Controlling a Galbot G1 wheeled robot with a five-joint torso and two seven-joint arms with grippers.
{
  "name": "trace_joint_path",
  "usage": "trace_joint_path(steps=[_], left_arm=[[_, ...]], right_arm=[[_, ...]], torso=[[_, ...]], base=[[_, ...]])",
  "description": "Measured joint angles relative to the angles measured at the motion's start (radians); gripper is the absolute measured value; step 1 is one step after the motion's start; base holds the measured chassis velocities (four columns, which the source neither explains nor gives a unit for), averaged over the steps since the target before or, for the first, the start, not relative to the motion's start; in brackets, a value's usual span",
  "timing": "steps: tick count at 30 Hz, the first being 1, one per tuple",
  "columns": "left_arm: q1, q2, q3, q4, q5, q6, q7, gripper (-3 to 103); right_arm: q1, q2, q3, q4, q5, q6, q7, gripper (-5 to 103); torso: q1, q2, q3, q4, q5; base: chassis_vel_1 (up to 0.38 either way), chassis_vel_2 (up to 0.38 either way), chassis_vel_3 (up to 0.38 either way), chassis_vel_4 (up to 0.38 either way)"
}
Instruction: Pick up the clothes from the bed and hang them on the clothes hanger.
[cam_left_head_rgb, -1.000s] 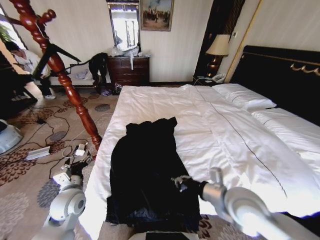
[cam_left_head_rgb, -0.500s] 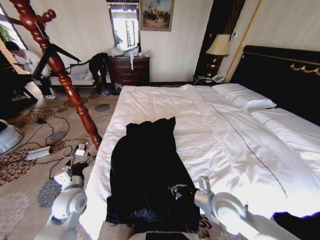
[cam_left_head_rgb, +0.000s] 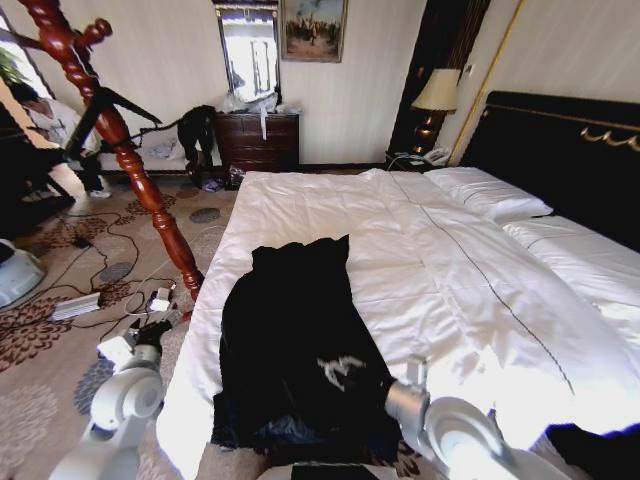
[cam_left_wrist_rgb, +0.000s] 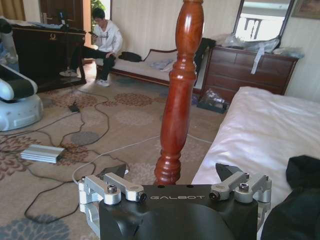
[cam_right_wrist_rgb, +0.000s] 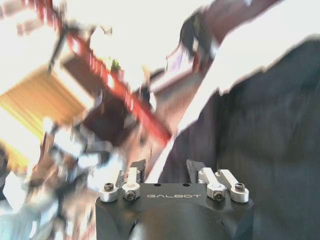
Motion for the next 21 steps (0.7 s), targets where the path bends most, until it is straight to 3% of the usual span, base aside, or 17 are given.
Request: trace_joint_path(steps=[2,4,6,7,8,11,12,14,15,17,19,20,21], left_arm=[[-0.003,0.020,-0.016,-0.019,-0.042,0.008,-0.003,100],[-0.006,0.066,-0.059,-0.049,-0.114,0.007,-0.003,100],[-0.011,0.084,-0.072,-0.053,-0.132,-0.001,-0.001,100],[-0.030,0.135,-0.094,-0.057,-0.174,-0.022,0.004,100],[-0.063,0.190,-0.110,-0.056,-0.224,-0.040,0.010,100],[-0.183,0.327,-0.122,-0.031,-0.324,-0.061,0.021,100],[-0.183,0.327,-0.122,-0.031,-0.324,-0.061,0.021,100],[-0.353,0.448,-0.067,0.033,-0.371,-0.063,0.023,100],[-0.353,0.448,-0.067,0.033,-0.371,-0.063,0.023,100],[-0.508,0.523,0.029,0.110,-0.392,-0.048,0.027,100],[-0.668,0.584,0.108,0.184,-0.425,-0.018,0.038,100],[-0.668,0.584,0.108,0.184,-0.425,-0.018,0.038,100],[-0.754,0.605,0.163,0.233,-0.438,-0.008,0.056,100]], right_arm=[[0.052,0.010,0.023,-0.019,0.005,0.011,0.023,53],[0.185,0.023,0.055,-0.108,-0.084,0.046,0.036,64],[0.227,0.027,0.063,-0.137,-0.117,0.061,0.034,64],[0.317,0.042,0.092,-0.208,-0.191,0.088,0.025,74],[0.383,0.060,0.123,-0.270,-0.236,0.103,0.016,74],[0.509,0.111,0.197,-0.422,-0.314,0.133,-0.009,90],[0.509,0.111,0.197,-0.422,-0.314,0.133,-0.009,90],[0.600,0.169,0.250,-0.569,-0.409,0.182,-0.058,99],[0.600,0.169,0.250,-0.569,-0.409,0.182,-0.058,99],[0.625,0.210,0.265,-0.664,-0.536,0.263,-0.115,100],[0.640,0.256,0.261,-0.749,-0.648,0.335,-0.178,100],[0.640,0.256,0.261,-0.749,-0.648,0.335,-0.178,100],[0.642,0.282,0.255,-0.779,-0.685,0.355,-0.196,100]], torso=[[0.000,0.000,0.000,-0.0002,0.0001],[0.000,0.000,0.000,0.0004,0.0004],[0.000,0.000,0.000,0.0007,0.0007],[0.000,0.000,0.000,0.0014,0.0005],[0.000,0.000,0.000,0.0012,-0.0003],[0.000,0.000,0.000,0.0000,0.0002],[0.000,0.000,0.000,0.0000,0.0002],[0.000,0.000,0.000,-0.0001,0.0005],[0.000,0.000,0.000,-0.0001,0.0005],[0.000,0.000,0.000,0.0002,-0.0009],[0.000,0.000,0.000,-0.0004,0.0009],[0.000,0.000,0.000,-0.0004,0.0009],[0.000,0.000,0.000,0.0003,0.0015]], base=[[0.000,0.000,0.000,0.000],[0.000,0.000,0.000,0.000],[0.000,0.000,0.000,0.000],[0.000,0.000,0.000,0.000],[0.000,0.000,0.000,0.000],[0.000,0.000,0.000,0.000],[0.000,0.000,0.000,0.000],[0.000,0.000,0.000,0.000],[0.000,0.000,0.000,0.000],[0.000,0.000,0.000,0.000],[0.000,0.000,0.000,0.000],[0.000,0.000,0.000,0.000],[0.000,0.000,0.000,0.000]])
